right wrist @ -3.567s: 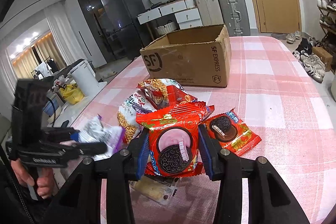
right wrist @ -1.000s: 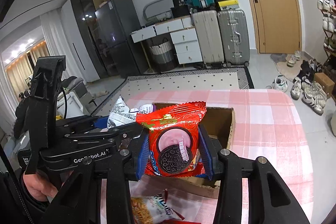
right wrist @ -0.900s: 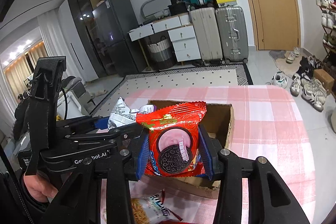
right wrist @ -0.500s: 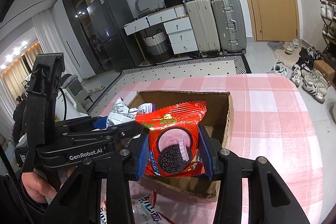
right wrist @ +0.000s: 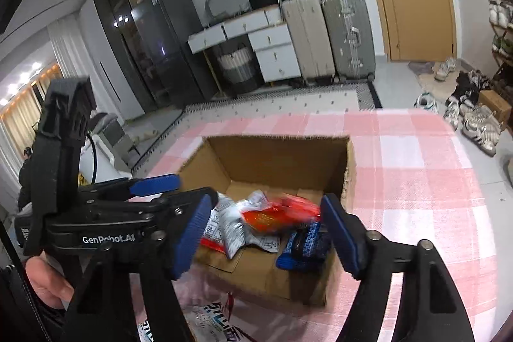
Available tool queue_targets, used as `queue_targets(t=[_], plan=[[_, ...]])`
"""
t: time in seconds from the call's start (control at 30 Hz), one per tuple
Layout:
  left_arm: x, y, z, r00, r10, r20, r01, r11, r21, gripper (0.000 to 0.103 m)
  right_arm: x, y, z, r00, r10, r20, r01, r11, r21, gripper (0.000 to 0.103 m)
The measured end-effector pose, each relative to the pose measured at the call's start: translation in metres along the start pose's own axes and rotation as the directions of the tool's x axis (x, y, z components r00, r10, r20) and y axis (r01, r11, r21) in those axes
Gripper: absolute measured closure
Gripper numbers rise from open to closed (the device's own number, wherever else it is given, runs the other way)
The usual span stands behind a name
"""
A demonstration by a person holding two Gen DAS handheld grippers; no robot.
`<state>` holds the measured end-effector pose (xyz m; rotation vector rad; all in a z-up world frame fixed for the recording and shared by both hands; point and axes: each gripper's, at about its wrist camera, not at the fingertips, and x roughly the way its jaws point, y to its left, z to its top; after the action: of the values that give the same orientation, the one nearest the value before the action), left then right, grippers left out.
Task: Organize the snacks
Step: 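Withdraw both tools from the box toward the remaining snacks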
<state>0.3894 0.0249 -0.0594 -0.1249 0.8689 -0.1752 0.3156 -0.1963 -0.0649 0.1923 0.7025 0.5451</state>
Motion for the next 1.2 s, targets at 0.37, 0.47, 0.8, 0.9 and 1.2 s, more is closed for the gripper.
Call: queue_targets(t=[0.37,0.47,0.8,0.9,1.2], plan=[[-0.061,-0.026,-0.014,0.997,0.039,0.071,-0.041,0.998,0.036,0.024,-0.059,0.006,0.001,0.996,-0.012,0.084,0.012,1.000,-0.003,0.028],[-0.078,-0.032,-0.018,0.996,0.041,0.083,-0.044,0.998,0.040,0.023,-0.071,0.012,-0.002,0.995,-0.014,0.096,0.015,1.000,-0.014,0.024],[-0.126,-0.043,-0.040,0.991,0.062,0.118,-0.067,0.997,0.036,0.020,-0.114,0.029,-0.019,0.990,-0.015,0.139,0.020,0.999,-0.039,0.021],[-0.138,-0.049,-0.049,0.989,0.067,0.133,-0.074,0.996,0.049,0.018,-0.128,0.031,-0.029,0.987,-0.030,0.157,0.038,0.998,-0.046,0.017],[-0.166,-0.061,-0.077,0.987,0.062,0.149,-0.071,0.996,0.057,0.014,-0.157,0.029,-0.060,0.985,-0.058,0.165,0.064,0.997,-0.035,0.016]])
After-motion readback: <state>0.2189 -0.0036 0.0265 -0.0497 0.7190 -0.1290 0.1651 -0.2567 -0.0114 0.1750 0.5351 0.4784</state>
